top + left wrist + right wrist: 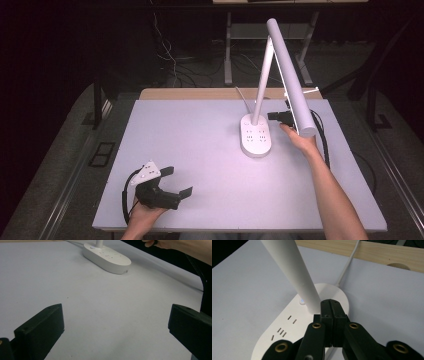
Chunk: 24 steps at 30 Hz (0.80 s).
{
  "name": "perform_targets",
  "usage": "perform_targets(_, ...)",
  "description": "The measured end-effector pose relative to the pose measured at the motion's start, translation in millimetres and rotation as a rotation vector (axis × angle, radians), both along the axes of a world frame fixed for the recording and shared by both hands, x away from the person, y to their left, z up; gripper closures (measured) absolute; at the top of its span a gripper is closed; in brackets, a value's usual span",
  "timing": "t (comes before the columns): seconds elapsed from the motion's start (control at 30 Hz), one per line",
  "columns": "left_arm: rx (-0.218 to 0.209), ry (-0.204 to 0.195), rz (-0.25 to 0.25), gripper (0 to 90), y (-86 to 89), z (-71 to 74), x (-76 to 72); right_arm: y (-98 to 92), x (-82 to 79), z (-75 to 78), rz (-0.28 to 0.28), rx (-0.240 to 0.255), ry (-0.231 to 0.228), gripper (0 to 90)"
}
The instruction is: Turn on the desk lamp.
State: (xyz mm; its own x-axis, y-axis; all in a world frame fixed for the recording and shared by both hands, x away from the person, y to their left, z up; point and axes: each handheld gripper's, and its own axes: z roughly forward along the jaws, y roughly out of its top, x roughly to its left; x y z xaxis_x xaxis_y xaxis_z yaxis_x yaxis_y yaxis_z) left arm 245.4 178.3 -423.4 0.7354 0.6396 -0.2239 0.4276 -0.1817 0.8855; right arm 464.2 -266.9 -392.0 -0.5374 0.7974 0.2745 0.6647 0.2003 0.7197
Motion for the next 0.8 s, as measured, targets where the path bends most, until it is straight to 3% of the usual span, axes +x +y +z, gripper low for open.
perform_targets(0.37,-0.002,0.002,0.003,0.0,-0.2,-0.1,0.0,-9.6,-23.6,10.5,0.024,0.011,-0.012,88.4)
perform_targets(0.67,-0.005,0.003,-0.001,0.0,-1.1,-0.1,-0.2,-13.5,-44.0,18.7,0.021,0.011,-0.025,62.9)
perform_targets(0.7,-0.005,0.003,-0.002,0.0,-1.3,-0.1,-0.3,-14.3,-48.9,20.9,0.006,0.013,-0.028,54.1)
perform_targets(0.73,-0.006,0.003,-0.002,0.0,-1.5,-0.1,-0.4,-14.3,-48.9,20.9,0.006,0.013,-0.028,54.1)
perform_targets(0.8,-0.004,0.003,-0.003,0.0,-1.7,0.0,-0.5,-17.2,-55.4,23.4,-0.008,0.003,-0.032,36.8)
